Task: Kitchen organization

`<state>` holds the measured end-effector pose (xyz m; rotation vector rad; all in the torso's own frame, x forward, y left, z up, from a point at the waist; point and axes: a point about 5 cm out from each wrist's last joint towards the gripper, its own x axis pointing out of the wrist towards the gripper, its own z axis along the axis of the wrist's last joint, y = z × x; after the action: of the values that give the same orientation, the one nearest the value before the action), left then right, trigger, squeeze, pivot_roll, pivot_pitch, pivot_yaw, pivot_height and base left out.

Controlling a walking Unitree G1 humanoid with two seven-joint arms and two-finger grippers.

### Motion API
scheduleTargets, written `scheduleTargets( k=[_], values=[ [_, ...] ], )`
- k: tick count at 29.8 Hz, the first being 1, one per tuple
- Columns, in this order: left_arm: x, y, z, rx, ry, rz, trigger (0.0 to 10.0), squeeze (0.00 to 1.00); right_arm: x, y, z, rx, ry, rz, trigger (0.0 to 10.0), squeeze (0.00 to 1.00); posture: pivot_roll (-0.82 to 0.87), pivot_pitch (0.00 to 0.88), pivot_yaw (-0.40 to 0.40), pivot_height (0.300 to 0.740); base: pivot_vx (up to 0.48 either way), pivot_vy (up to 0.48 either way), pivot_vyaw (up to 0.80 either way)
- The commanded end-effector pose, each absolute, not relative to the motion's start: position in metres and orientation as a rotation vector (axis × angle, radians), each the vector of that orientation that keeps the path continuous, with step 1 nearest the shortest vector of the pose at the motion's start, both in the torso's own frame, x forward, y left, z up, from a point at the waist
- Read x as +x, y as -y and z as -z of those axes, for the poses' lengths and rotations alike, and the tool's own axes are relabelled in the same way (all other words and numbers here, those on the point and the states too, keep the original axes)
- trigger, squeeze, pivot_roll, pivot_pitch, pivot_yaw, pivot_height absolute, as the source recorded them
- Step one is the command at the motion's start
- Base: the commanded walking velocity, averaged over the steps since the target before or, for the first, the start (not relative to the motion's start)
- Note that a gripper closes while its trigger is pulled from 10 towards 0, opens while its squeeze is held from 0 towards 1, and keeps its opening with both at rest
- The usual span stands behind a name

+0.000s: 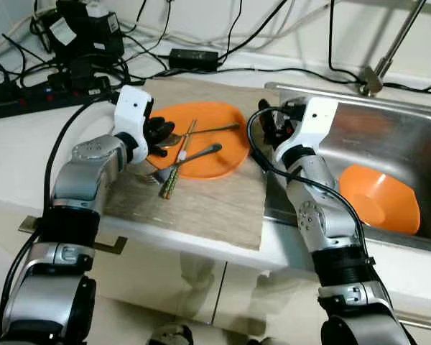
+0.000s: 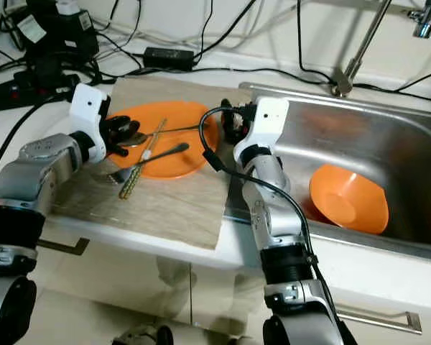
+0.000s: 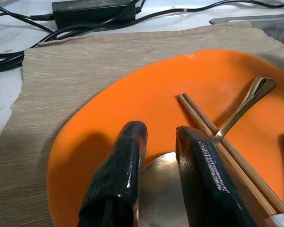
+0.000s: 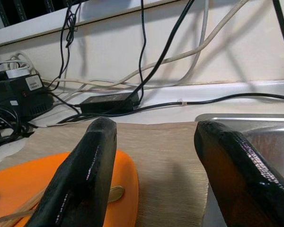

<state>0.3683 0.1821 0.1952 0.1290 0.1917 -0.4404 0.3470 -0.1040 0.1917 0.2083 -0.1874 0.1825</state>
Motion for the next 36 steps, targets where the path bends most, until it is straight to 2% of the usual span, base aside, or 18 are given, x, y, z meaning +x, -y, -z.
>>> scheduleTargets(
  k=[1, 14, 36],
  values=[
    [0.369, -0.182, -0.197, 0.145, -0.195, 0.455, 10.0, 0.00, 0.347, 0.108, -0.194, 0.211, 0.191, -0.169, 10.0, 0.00, -0.03, 0.000, 0.015, 0.740, 0.000, 0.000, 0.00],
    [0.357, -0.173, -0.197, 0.196, -0.283, 0.611, 10.0, 0.00, 0.353, 0.108, -0.198, 0.220, 0.174, -0.168, 10.0, 0.00, -0.02, 0.000, 0.018, 0.740, 0.000, 0.000, 0.00],
    [0.357, -0.189, -0.190, 0.287, -0.435, 0.631, 10.0, 0.00, 0.351, 0.114, -0.190, 0.226, 0.144, -0.142, 10.0, 0.00, -0.02, 0.016, 0.023, 0.740, 0.000, 0.000, 0.00]
  ],
)
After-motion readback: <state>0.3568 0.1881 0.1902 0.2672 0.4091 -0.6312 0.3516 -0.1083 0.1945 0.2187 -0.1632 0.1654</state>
